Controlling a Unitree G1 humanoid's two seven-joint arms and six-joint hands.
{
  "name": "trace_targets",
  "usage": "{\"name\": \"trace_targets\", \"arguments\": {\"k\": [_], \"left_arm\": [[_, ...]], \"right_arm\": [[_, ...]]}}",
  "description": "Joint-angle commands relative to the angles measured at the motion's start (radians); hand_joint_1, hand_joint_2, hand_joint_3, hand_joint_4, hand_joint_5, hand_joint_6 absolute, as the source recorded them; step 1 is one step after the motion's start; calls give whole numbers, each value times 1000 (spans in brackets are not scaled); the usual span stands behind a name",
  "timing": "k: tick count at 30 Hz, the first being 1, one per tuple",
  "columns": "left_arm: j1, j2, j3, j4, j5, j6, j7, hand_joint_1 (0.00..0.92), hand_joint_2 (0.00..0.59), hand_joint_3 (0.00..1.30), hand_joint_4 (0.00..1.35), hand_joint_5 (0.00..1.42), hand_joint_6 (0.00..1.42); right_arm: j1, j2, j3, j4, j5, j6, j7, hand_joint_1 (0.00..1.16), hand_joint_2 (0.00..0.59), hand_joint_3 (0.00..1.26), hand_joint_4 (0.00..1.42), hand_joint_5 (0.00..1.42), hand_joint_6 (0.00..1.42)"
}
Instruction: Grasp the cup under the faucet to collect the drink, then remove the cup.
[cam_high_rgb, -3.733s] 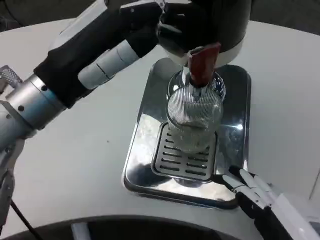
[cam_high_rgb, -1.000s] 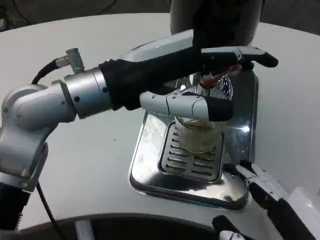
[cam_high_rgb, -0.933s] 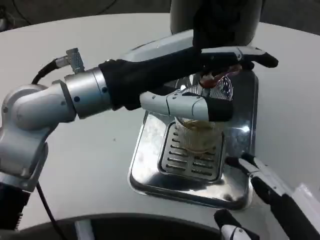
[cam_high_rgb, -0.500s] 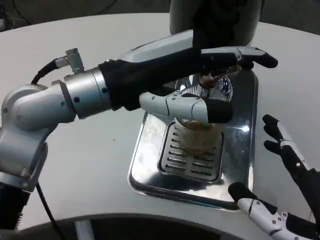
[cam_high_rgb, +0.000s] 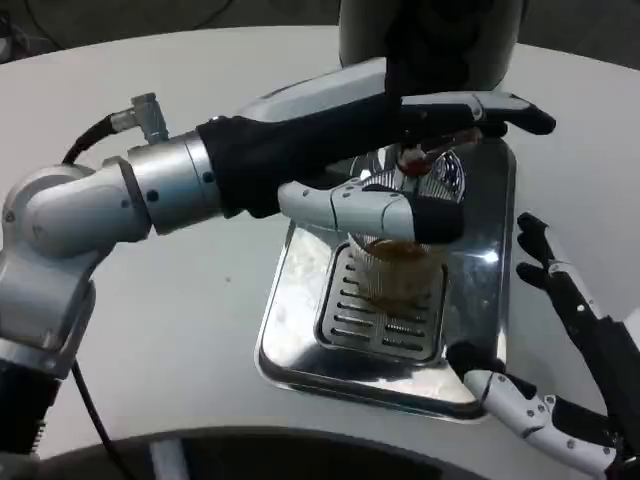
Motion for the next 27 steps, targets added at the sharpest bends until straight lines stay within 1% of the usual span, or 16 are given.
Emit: {"name": "trace_targets", "arguments": {"k": [1,9,19,20,22,24,27], "left_arm": [[16,7,-22,20,28,9,-22,0,78,150,56,111,142],[13,6,-20,24,24,7,-21,0,79,150,60,118,143],[9,10,-17,27,20,5,-23,0,79,150,60,120,144],[9,11,-16,27,20,5,-24,0,79,150,60,120,144],[7,12,-15,29,18,3,-25,0,79,150,60,120,144],[6,12,-14,31,16,1,-26,0,79,150,60,120,144],[1,15,-12,33,15,-1,-29,0,79,150,62,120,144]], "right_arm": [[-36,-12,11,48,13,-30,-31,546,269,12,28,86,0],[-95,-23,25,124,21,-53,-66,543,263,14,32,89,0],[-169,-31,30,211,45,-86,-89,544,258,24,32,96,0],[-178,-32,31,223,49,-91,-92,556,246,25,32,97,0],[-191,-33,31,243,58,-101,-99,561,243,25,32,97,0],[-205,-33,30,267,70,-117,-104,599,232,25,32,97,0],[-230,-39,31,308,88,-142,-108,626,227,14,32,97,0]]}}
